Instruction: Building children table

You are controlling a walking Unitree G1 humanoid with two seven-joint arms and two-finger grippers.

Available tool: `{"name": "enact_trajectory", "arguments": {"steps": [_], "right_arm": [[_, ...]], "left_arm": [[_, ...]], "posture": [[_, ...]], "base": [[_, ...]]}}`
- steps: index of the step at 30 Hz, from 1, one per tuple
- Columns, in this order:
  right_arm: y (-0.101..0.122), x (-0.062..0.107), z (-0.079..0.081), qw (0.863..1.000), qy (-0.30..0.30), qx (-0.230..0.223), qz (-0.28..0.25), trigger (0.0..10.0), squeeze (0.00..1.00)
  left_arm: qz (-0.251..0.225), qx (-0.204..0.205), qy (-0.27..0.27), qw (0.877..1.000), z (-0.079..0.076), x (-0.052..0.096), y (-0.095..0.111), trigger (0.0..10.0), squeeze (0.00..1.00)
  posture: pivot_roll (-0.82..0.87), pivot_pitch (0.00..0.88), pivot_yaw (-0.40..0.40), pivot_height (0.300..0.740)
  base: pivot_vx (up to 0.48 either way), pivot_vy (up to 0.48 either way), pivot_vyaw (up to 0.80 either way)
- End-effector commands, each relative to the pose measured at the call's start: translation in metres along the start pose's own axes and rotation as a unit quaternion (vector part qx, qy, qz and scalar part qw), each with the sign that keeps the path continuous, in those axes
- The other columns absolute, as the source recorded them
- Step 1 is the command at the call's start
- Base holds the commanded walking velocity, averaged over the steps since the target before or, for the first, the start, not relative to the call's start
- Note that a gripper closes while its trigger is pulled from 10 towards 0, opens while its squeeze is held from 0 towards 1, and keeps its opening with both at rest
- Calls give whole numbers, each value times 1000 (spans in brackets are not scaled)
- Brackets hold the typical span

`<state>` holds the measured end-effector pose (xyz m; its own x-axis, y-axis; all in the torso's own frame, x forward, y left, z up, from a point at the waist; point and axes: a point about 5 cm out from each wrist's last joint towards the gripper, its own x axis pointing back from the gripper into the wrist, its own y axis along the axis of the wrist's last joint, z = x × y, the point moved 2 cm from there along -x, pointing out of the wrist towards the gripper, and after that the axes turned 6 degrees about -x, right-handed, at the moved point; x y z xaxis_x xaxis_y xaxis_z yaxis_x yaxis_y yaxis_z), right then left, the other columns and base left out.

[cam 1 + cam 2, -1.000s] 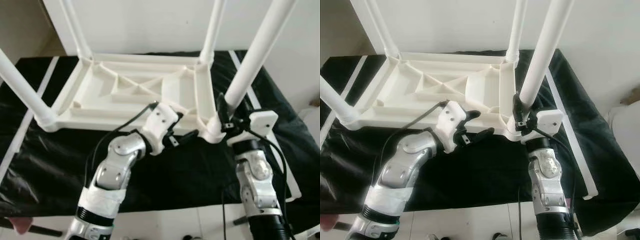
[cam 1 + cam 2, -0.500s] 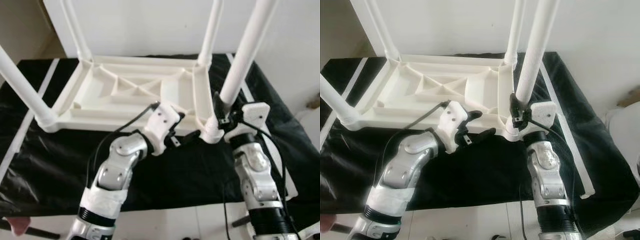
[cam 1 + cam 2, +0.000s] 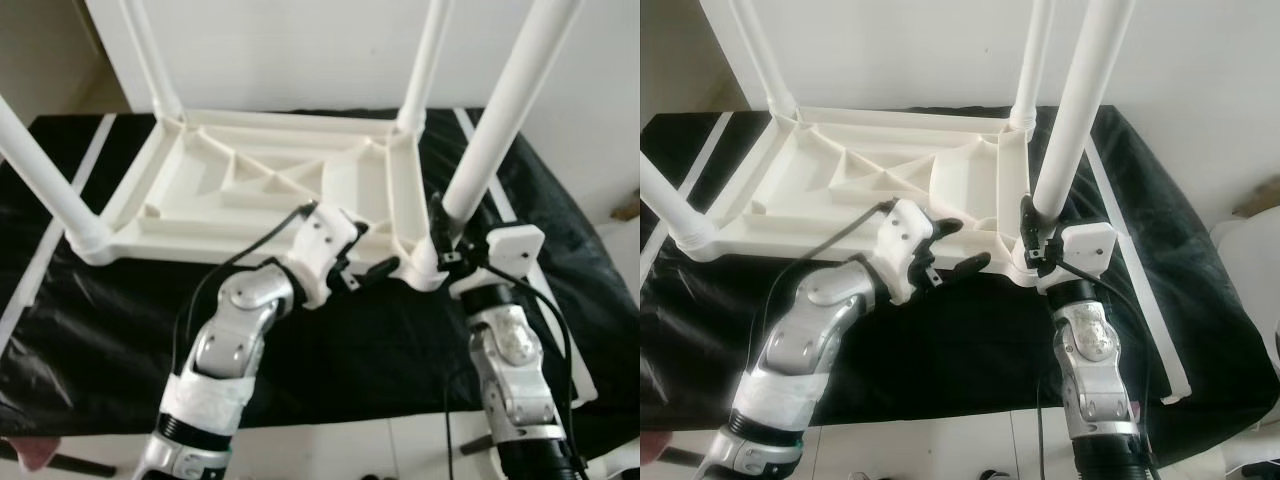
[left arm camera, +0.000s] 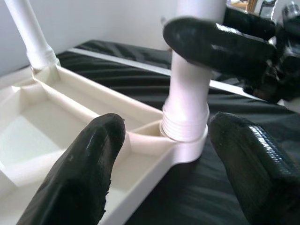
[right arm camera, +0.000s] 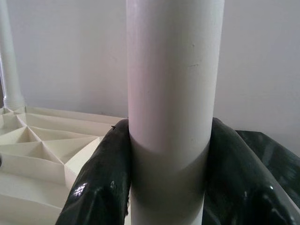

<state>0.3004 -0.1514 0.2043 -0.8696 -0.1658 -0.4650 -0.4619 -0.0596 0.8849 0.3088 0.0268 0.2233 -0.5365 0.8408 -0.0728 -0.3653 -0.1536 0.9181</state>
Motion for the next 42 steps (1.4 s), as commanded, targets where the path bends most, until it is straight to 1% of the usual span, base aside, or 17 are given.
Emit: {"name": "enact_trajectory", "arguments": {"steps": [1, 3, 4, 6, 9, 14, 16, 24, 27, 29, 31, 32, 34, 36, 38, 40, 42], "right_arm": [[-14, 9, 3, 998, 7, -1, 65, 10000, 0], [8, 4, 7, 999, 14, -13, 42, 10000, 0], [8, 4, 7, 999, 14, -13, 42, 10000, 0], [20, 2, 10, 999, 20, -28, 29, 10000, 0], [26, 0, 13, 999, 30, -35, 23, 10000, 0], [31, -4, 12, 998, 41, -36, 20, 10000, 0], [30, -5, 7, 999, 37, -35, 20, 10000, 0], [28, -6, 1, 999, 26, -37, 22, 10000, 0], [35, -14, -7, 999, 27, -25, 19, 10000, 0], [35, -14, -7, 999, 27, -25, 19, 10000, 0], [37, -17, -12, 999, 25, -17, 16, 10000, 0], [37, -17, -12, 999, 25, -17, 16, 10000, 0], [25, -17, -19, 999, 23, -19, 33, 10000, 0], [21, -17, -20, 999, 24, -21, 40, 10000, 0], [13, -13, -16, 997, 37, -27, 57, 10000, 0], [13, -13, -16, 997, 37, -27, 57, 10000, 0], [3, -3, -11, 995, 57, -25, 77, 10000, 0]], "left_arm": [[-2, 1, 55, 998, 10, 0, 1, 10000, 0], [-6, 3, 52, 999, 11, 2, 2, 10000, 0], [-6, 3, 52, 999, 11, 2, 2, 10000, 0], [-6, 3, 52, 999, 13, 3, 1, 10000, 0], [-7, 3, 51, 999, 13, 3, 3, 10000, 0], [-4, 0, 49, 999, 12, 4, 2, 10000, 0], [-3, -1, 45, 999, 12, 4, 2, 10000, 0], [-6, -2, 43, 999, 15, 2, 4, 10000, 0], [-10, 0, 39, 999, 15, -1, 4, 10000, 0], [-10, 0, 39, 999, 15, -1, 4, 10000, 0], [-12, 1, 41, 999, 15, -3, 5, 10000, 0], [-12, 1, 41, 999, 15, -3, 5, 10000, 0], [-10, -3, 41, 999, 14, -4, 4, 10000, 0], [-8, -5, 41, 999, 13, -4, 4, 10000, 0], [-12, -5, 40, 999, 11, -4, 6, 10000, 0], [-12, -5, 40, 999, 11, -4, 6, 10000, 0], [-12, -10, 39, 999, 9, -3, 5, 10000, 0]], "posture": [[-163, 132, 8, 740], [-163, 126, 8, 740], [-163, 126, 8, 740], [-160, 126, 12, 740], [-155, 129, 13, 740], [-147, 126, 21, 740], [-147, 127, 33, 740], [-157, 128, 44, 740], [-174, 127, 46, 740], [-174, 127, 46, 740], [-181, 124, 46, 740], [-181, 124, 46, 740], [-182, 124, 50, 740], [-180, 127, 50, 740], [-178, 124, 52, 740], [-178, 124, 52, 740], [-160, 125, 54, 740]], "base": [[0, 0, 0], [0, 0, 0], [0, 0, 0], [0, 0, 0], [0, 0, 0], [0, 0, 0], [0, 0, 0], [0, 0, 0], [0, 0, 0], [0, 0, 0], [0, 0, 0], [0, 0, 0], [0, 0, 0], [0, 0, 0], [0, 0, 0], [0, 0, 0], [0, 0, 0]]}}
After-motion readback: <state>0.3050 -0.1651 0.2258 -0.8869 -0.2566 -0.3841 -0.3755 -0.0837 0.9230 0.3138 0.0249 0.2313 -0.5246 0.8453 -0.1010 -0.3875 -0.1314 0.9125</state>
